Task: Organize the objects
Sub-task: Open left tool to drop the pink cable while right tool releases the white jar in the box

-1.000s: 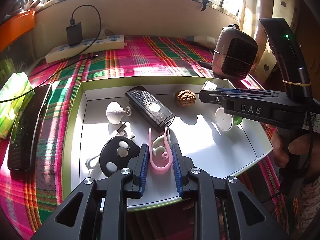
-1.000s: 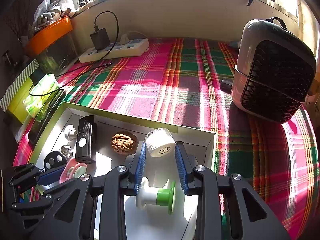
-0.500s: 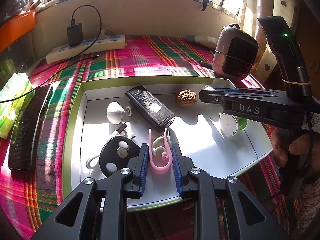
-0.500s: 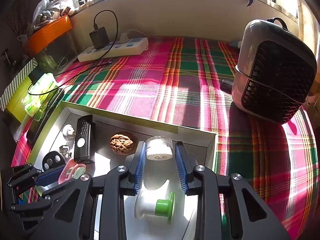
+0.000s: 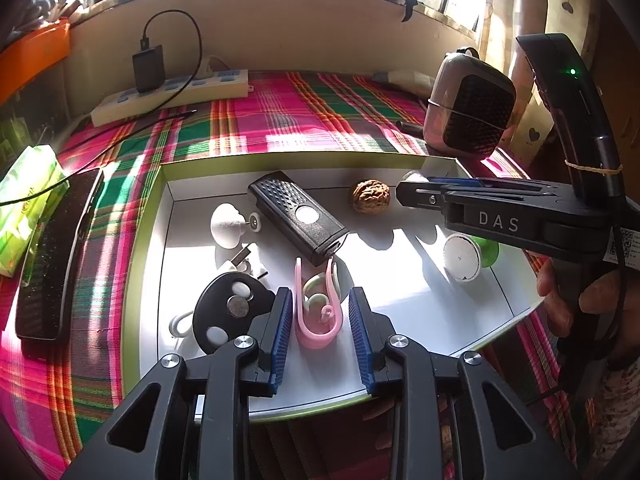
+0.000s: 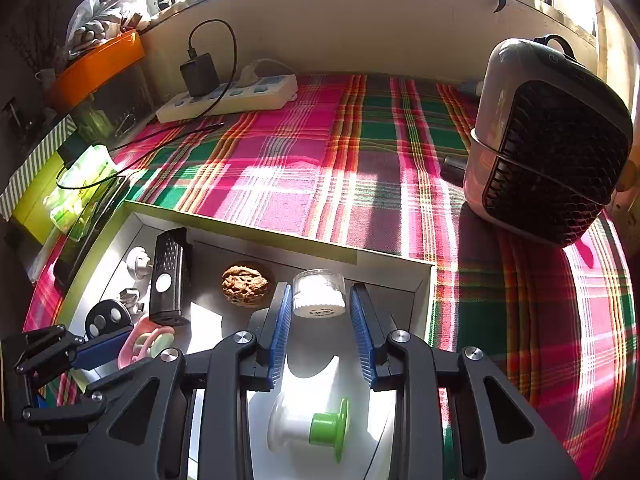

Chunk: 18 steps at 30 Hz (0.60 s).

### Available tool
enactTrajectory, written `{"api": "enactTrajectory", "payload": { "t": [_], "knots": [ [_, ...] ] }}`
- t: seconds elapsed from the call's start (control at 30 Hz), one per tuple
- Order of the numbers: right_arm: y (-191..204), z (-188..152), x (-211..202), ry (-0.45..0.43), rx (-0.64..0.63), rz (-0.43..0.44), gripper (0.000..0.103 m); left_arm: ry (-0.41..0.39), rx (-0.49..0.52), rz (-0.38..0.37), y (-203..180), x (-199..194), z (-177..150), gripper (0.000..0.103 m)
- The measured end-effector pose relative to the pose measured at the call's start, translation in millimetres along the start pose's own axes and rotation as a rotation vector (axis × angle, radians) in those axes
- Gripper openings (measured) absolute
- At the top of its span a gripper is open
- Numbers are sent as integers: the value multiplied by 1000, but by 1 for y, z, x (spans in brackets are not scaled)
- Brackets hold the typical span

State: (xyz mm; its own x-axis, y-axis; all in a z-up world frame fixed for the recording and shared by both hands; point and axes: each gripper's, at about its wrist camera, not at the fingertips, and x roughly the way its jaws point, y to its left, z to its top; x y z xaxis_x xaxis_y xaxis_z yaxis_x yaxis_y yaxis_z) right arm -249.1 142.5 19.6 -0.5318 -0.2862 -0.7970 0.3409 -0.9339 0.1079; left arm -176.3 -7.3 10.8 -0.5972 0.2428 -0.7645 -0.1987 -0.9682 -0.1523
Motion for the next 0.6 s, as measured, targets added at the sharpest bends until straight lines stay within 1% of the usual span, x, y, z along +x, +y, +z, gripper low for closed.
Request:
{"api": "enactTrajectory", "payload": {
  "t": [0.23, 0.37, 0.6],
  "knots": [
    [0, -2, -3, -3, 6, 4, 33, 0, -10, 7, 0, -2, 0, 33],
    [1, -3, -8, -16, 12, 2, 41, -7, -13, 11, 0, -8, -1, 33],
    [1, -9, -22, -43, 33, 3, 41, -26, -3, 20, -5, -21, -6, 34]
  ]
}}
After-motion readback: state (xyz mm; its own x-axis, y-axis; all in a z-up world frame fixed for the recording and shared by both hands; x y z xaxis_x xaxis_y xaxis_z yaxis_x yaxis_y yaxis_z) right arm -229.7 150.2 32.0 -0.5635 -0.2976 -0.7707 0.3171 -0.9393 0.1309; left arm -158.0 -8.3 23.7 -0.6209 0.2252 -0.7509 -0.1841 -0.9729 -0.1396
